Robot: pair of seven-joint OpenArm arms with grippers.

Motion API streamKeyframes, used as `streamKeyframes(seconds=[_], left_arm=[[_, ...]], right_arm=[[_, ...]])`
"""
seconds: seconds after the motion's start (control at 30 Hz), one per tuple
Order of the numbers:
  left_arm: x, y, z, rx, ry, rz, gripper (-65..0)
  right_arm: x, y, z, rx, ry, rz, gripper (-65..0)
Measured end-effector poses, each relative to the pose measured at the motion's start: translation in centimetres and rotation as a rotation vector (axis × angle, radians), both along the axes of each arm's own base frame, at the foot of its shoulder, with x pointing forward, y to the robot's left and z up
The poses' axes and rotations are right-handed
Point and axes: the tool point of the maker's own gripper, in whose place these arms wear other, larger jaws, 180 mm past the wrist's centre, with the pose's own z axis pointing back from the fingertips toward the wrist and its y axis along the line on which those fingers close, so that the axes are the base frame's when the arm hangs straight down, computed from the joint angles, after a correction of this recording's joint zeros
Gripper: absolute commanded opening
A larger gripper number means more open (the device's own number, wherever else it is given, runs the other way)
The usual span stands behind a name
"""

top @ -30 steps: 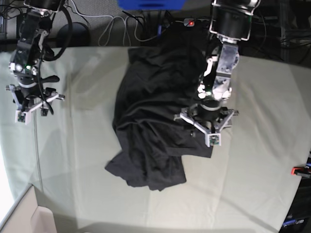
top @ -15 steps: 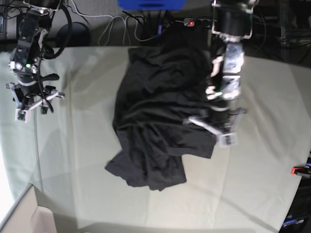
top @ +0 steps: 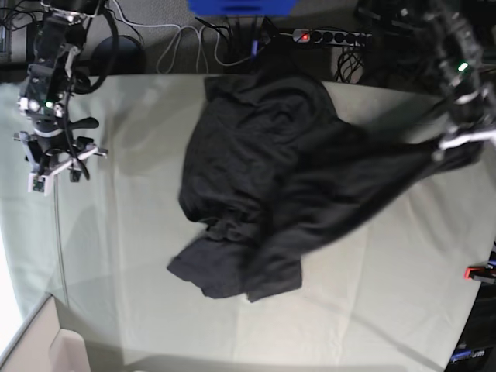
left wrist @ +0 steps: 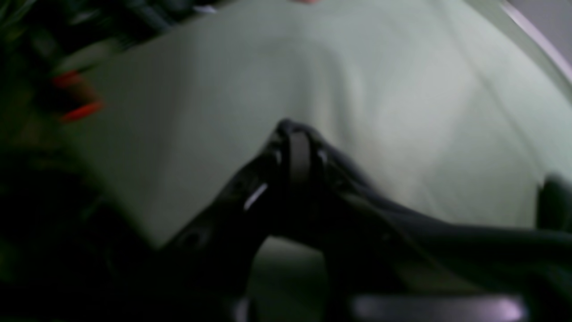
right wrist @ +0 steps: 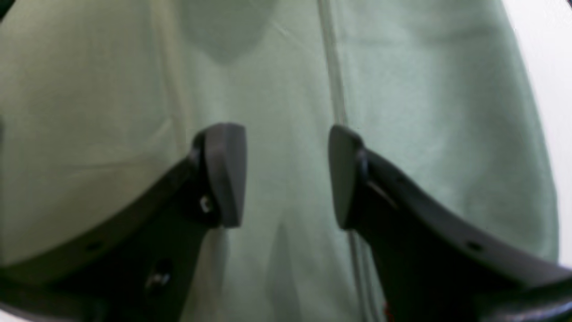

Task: Layout the t-shirt on the table in an organized manner, then fold the t-shirt properly
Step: 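Lower the right gripper onto the shirt's corner and grasp it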

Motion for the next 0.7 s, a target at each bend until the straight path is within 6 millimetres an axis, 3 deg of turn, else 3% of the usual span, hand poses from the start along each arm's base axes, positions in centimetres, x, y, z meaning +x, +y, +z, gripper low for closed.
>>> streamKeyframes(seconds=[0.17,0.27,0.47,0.6,0.7], left_arm=[[-3.3,4.7,1.2,-0.019,-0.059,0.159,-64.9],[-4.2,6.1,1.2,-0.019,-0.061,0.206,-64.9],[-2.4,6.4,2.3,-0.023,-0.124,0.213,-63.7],[-2.1,6.3,1.7,-0.045,-0.120,0.227,-63.2],[-1.7,6.1,1.1,-0.069,-0.113,0.221,-64.7]], right_arm=[[0.0,0.0,0.0,-0.001,0.001,0.000,-34.7],[0.0,0.0,0.0,-0.001,0.000,0.000,-34.7],[-0.1,0.0,-0.1,0.000,0.003,0.000,-34.5],[-0.6,0.0,-0.4,-0.001,0.014,0.000,-34.4],[-2.0,2.2,-2.3,0.013,0.118,0.071,-34.4]])
